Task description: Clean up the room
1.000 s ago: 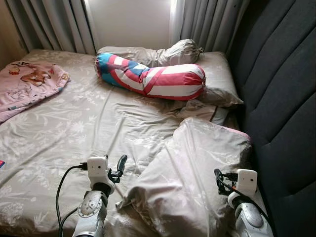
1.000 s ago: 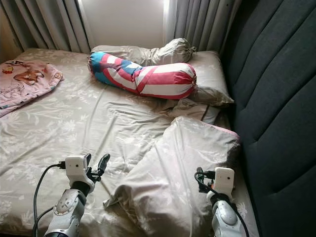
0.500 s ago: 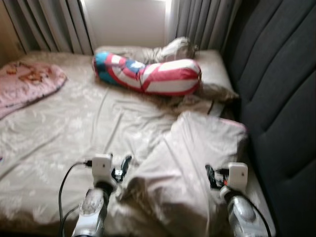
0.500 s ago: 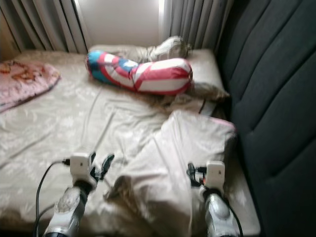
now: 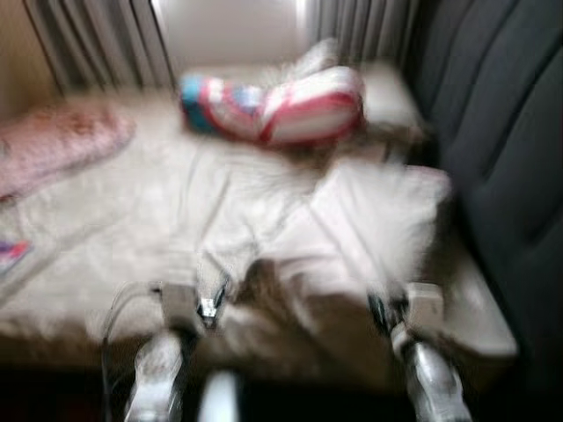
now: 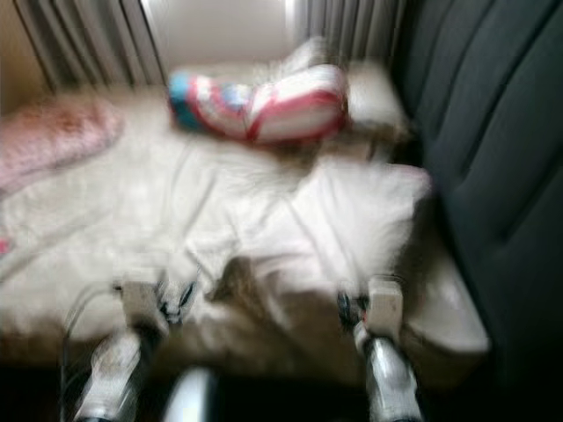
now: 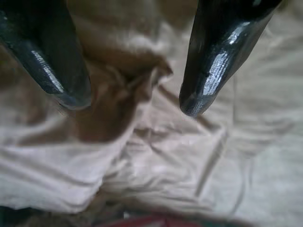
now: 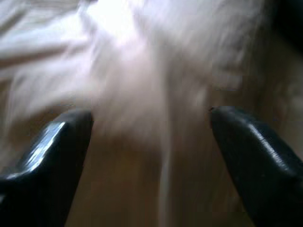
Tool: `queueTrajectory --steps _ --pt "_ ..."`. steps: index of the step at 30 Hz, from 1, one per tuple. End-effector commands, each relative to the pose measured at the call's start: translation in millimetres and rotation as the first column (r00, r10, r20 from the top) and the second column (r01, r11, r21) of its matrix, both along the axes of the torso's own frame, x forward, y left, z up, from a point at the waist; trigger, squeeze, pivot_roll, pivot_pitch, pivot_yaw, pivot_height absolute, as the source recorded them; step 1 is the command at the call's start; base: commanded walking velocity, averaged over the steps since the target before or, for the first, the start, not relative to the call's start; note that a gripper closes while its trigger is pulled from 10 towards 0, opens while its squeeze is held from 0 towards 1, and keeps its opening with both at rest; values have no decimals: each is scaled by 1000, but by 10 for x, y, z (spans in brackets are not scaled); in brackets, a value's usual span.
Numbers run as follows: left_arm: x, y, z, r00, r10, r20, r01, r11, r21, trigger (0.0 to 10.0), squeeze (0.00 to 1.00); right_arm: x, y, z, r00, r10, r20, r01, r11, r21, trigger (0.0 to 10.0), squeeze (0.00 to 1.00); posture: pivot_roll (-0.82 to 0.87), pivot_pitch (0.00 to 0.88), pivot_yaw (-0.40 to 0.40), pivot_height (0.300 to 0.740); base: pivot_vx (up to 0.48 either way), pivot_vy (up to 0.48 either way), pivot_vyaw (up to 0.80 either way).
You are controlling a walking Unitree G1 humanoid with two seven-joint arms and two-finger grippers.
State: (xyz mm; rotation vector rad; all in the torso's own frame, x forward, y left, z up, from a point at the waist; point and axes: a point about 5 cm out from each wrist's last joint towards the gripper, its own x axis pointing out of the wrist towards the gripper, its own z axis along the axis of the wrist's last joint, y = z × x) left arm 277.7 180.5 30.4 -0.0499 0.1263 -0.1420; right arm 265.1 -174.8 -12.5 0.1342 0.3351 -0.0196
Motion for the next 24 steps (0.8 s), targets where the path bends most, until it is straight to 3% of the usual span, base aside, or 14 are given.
queueTrajectory --steps 1,6,14,21,24 --pt "128 -24 158 998 -15 54 14 1000 13 10000 0 71 -85 70 999 -28 21 28 1000 1 10000 0 -67 0 -47 630 0 0 0" --pt "131 22 186 998 -3 61 2 1000 12 10000 0 89 -183 84 998 -68 15 68 998 5 10000 0 -53 0 -49 630 0 0 0" --pt "140 33 200 998 -2 66 1 1000 12 10000 0 126 -177 125 997 -66 40 65 998 24 10000 0 -56 0 -42 630 0 0 0" --pt "162 25 225 998 -11 69 10 1000 20 10000 0 166 -161 174 997 -41 68 41 999 2 10000 0 -52 0 -39 630 273 0 0" --pt "162 27 226 997 -11 70 9 1000 21 10000 0 175 -153 190 996 -28 81 28 1000 2 10000 0 -52 0 -39 630 289 0 794"
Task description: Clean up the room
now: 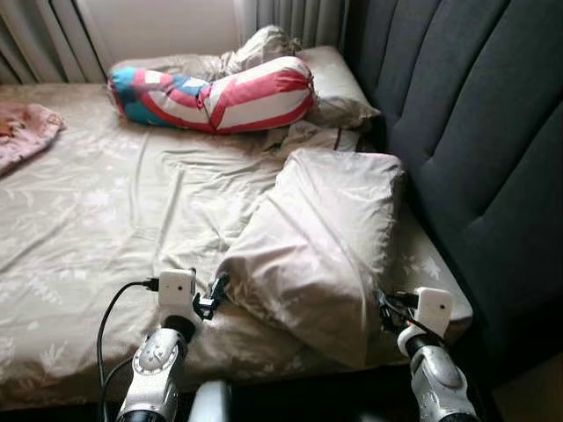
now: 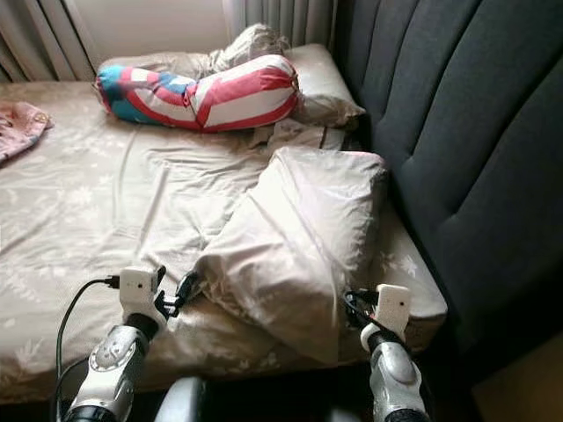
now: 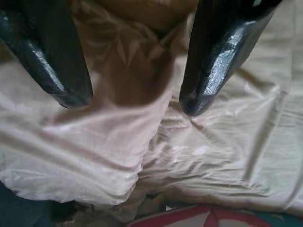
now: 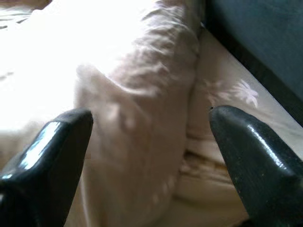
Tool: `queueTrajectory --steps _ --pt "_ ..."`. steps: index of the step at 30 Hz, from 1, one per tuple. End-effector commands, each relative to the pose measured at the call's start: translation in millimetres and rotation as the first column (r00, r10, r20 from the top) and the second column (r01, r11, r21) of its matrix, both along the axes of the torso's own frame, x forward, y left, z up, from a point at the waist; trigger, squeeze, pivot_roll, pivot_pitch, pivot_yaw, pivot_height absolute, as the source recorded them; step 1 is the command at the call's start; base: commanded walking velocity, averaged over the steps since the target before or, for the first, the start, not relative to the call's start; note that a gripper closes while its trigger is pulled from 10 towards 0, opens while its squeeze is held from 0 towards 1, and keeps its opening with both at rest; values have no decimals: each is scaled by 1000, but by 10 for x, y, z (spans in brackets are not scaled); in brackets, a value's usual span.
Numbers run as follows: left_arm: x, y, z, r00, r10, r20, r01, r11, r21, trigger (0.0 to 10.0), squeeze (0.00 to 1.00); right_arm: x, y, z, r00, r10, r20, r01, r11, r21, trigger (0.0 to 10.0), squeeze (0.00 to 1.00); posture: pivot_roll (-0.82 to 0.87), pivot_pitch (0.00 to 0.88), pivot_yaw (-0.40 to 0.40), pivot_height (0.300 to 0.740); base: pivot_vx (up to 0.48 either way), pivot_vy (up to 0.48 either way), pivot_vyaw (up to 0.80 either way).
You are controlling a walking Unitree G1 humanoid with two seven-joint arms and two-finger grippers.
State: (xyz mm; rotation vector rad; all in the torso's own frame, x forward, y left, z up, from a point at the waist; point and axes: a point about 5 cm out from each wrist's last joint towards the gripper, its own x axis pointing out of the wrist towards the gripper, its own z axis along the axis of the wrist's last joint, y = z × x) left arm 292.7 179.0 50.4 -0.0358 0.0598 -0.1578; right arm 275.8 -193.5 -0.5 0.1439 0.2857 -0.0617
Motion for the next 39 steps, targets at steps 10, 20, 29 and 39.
queueTrajectory --steps 10,20,29,39 --pt "32 28 34 1000 -3 1 3 1000 16 10000 0 151 30 141 999 6 54 -6 1000 13 10000 0 -41 0 -38 630 290 0 208" --pt "30 52 44 1000 -1 3 1 1000 22 10000 0 125 -130 87 989 -149 -17 149 989 8 10000 0 -26 0 -38 630 27 0 0" --pt "35 68 93 1000 -14 14 14 999 32 10000 0 129 -102 43 988 -136 -67 140 988 63 10000 1000 -5 0 -32 630 0 0 0" --pt "128 -40 440 984 -147 101 138 987 87 10000 0 288 -43 131 988 -113 -102 124 987 102 10000 0 41 6 10 630 0 0 0"
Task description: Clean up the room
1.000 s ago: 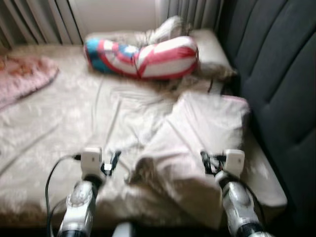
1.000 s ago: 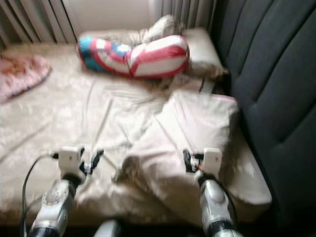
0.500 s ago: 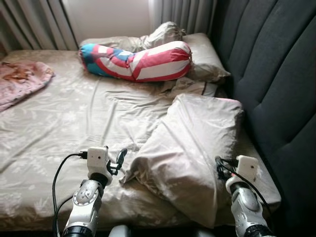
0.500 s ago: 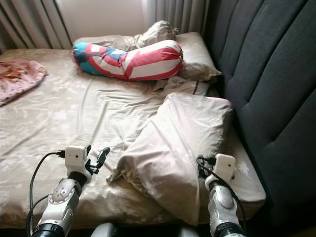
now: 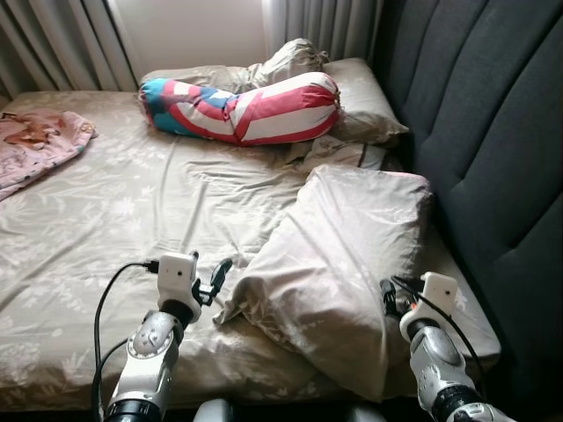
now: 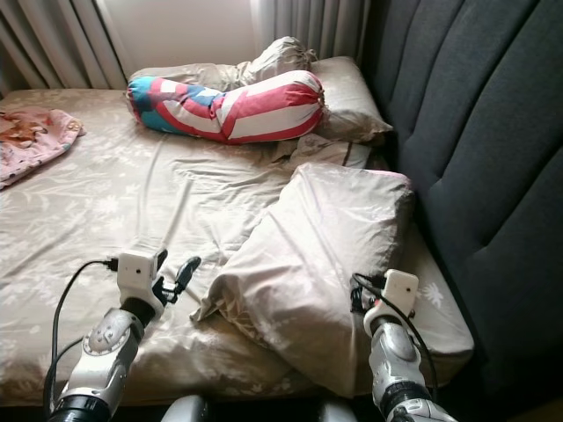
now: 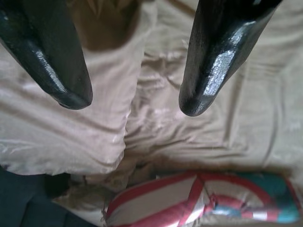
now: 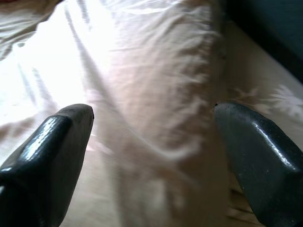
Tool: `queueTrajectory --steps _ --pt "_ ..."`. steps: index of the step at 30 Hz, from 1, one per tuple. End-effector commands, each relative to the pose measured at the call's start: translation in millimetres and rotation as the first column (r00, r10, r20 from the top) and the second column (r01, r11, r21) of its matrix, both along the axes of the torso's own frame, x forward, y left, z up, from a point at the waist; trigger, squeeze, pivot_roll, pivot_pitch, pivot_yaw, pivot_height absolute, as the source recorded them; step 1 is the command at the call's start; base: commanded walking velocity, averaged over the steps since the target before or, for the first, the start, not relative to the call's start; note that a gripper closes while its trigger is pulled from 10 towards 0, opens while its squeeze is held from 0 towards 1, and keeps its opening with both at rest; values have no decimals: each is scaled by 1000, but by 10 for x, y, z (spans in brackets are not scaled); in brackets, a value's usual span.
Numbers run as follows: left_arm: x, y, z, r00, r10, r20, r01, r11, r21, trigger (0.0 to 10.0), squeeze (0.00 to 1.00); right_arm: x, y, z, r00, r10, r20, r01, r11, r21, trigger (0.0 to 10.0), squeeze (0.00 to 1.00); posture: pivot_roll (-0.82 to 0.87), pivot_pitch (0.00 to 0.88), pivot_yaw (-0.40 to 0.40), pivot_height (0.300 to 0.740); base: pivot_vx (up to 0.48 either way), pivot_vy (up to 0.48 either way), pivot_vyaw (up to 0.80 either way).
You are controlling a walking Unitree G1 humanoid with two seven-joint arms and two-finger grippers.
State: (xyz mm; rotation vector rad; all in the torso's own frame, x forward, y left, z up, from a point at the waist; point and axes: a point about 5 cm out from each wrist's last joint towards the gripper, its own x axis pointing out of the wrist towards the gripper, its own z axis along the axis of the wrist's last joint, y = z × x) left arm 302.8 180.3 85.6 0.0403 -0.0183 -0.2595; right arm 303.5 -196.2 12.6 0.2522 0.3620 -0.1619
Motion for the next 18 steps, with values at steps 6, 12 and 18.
queueTrajectory --steps 6,12,18 --pt "36 -212 271 990 -125 63 123 991 46 10000 0 44 -4 11 999 -14 -43 15 1000 14 10000 0 55 67 40 630 0 0 0" --pt "-85 -323 369 981 -180 65 178 983 41 10000 0 54 -49 22 998 -35 -52 37 999 26 10000 0 62 118 62 630 0 0 0" --pt "-148 -328 446 980 -185 69 182 982 39 10000 0 34 -45 -10 997 -18 -76 21 999 30 10000 0 79 160 68 630 0 0 0"
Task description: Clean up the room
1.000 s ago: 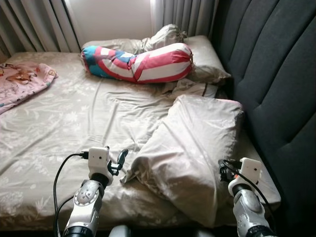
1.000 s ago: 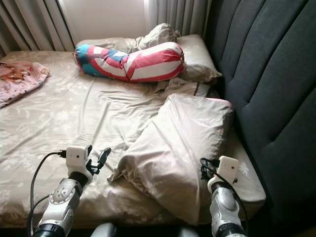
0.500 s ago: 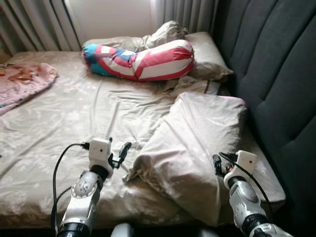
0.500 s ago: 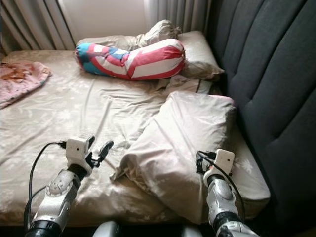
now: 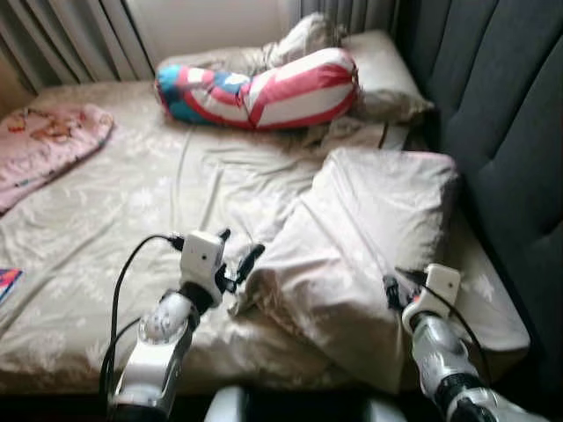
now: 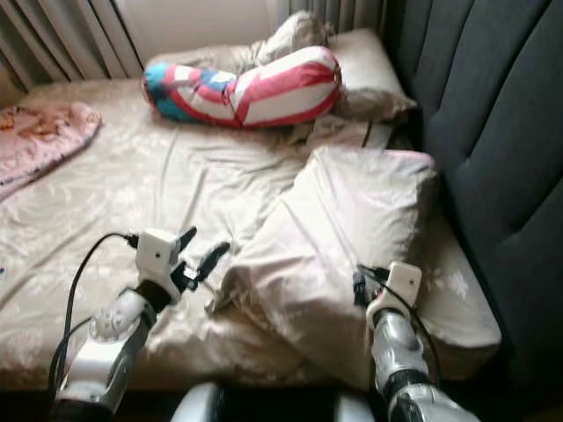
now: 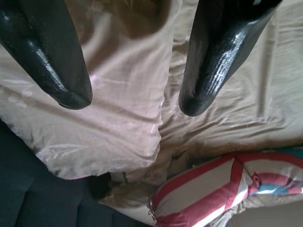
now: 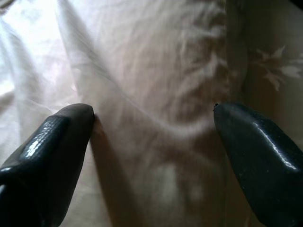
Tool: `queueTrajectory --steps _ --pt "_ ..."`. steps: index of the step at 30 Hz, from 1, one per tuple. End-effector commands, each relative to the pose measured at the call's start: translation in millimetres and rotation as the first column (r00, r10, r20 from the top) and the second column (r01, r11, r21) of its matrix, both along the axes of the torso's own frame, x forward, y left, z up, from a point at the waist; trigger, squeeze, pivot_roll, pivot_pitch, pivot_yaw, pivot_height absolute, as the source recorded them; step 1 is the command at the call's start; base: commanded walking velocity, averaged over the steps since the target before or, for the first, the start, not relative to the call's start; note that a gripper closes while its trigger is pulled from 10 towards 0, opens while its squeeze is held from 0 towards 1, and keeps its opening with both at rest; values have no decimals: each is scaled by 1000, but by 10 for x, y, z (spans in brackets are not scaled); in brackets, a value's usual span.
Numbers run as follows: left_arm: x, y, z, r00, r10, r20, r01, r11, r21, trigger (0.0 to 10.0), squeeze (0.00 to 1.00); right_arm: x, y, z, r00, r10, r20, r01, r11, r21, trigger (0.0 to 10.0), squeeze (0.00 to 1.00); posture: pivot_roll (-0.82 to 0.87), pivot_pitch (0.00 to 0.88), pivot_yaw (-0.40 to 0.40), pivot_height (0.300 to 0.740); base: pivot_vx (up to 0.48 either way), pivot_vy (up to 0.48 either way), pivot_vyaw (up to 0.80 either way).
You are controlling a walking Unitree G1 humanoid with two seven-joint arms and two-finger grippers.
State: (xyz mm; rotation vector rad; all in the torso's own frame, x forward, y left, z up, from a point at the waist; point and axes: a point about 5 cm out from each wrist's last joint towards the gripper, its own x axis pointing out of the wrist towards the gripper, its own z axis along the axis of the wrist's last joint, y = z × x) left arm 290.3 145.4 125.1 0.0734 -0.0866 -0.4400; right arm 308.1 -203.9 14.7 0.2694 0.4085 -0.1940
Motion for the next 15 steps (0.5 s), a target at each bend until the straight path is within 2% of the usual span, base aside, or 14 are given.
queueTrajectory --steps 1,5,8,15 --pt "-41 15 88 1000 -5 6 5 1000 4 10000 0 -30 51 -60 998 28 -49 -27 1000 4 10000 0 82 168 69 630 0 0 0" --pt "-72 11 124 1000 -10 6 10 1000 6 10000 0 -47 106 -95 997 41 -60 -37 997 64 10000 0 94 184 76 630 0 0 0" --pt "-158 13 173 1000 -15 -11 15 1000 8 10000 0 -85 166 -147 995 59 -81 -53 996 75 10000 0 108 207 84 630 0 0 0" --pt "-261 -8 182 999 -27 -44 28 1000 14 10000 0 -156 268 -239 986 95 -134 -86 994 73 10000 0 122 230 96 630 0 0 0"
